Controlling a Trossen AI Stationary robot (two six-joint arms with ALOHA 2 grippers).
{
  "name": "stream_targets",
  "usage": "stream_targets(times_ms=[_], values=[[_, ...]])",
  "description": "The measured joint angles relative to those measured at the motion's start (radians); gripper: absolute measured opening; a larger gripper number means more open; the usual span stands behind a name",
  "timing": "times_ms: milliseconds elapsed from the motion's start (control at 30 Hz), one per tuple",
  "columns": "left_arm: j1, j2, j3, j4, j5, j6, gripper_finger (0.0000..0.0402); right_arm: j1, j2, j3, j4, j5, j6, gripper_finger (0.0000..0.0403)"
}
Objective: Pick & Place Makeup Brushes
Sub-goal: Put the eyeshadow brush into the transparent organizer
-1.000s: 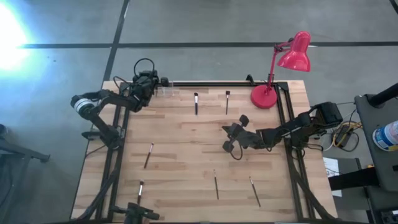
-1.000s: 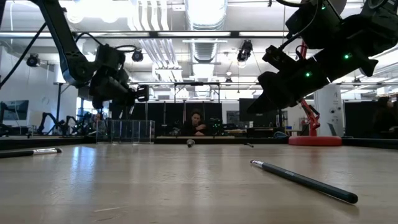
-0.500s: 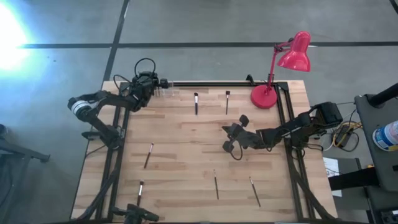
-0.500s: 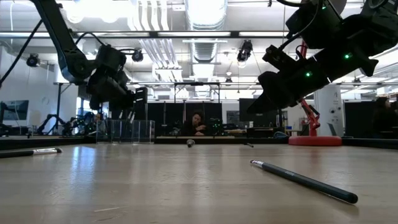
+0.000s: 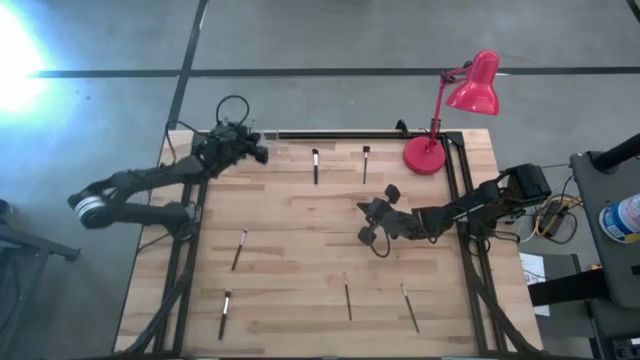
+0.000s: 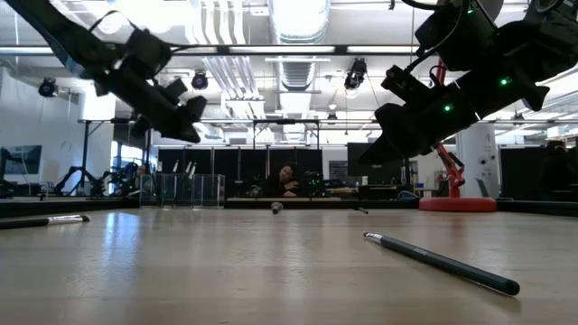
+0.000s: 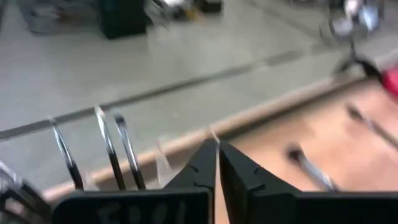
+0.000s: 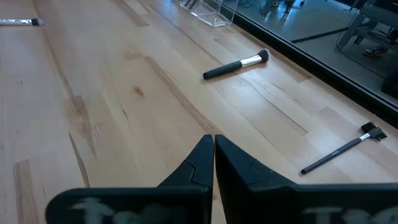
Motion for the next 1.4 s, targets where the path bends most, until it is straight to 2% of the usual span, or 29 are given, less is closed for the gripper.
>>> stream_targets(times_ms=[200,367,567,767,900,1067,1233,1400], values=[[-0.208,-0.160,0.000,-0.336,-0.021,-0.005,0.0002,0.000,0.000,0.000,0.001,0.000,0.012,0.0008],[-0.492,-0.246,0.000,-0.518,-0.152,-0.107,0.0000,0.002,0.000,0.000,0.002,0.001,0.012,0.0008],[-0.860,-0.268,0.021,-0.699,-0.320,-0.351,0.0000,0.020,0.000,0.000,0.022,0.003,0.010,0.0008],[-1.097,-0.217,0.066,-0.873,-0.340,-0.684,0.0002,0.026,0.000,0.000,0.029,0.003,0.009,0.0008],[-1.165,-0.156,0.078,-0.975,-0.311,-0.903,0.0020,0.026,0.000,0.000,0.029,0.003,0.011,0.0008],[-1.171,-0.082,0.059,-1.022,-0.177,-1.093,0.0059,0.026,0.000,0.000,0.029,0.004,0.016,0.0008],[-1.168,-0.042,0.030,-1.016,-0.157,-1.144,0.0083,0.026,0.000,0.000,0.029,0.004,0.015,0.0008],[-1.154,-0.045,-0.002,-1.001,-0.157,-1.155,0.0089,0.026,0.000,0.000,0.028,0.004,0.013,0.0008]])
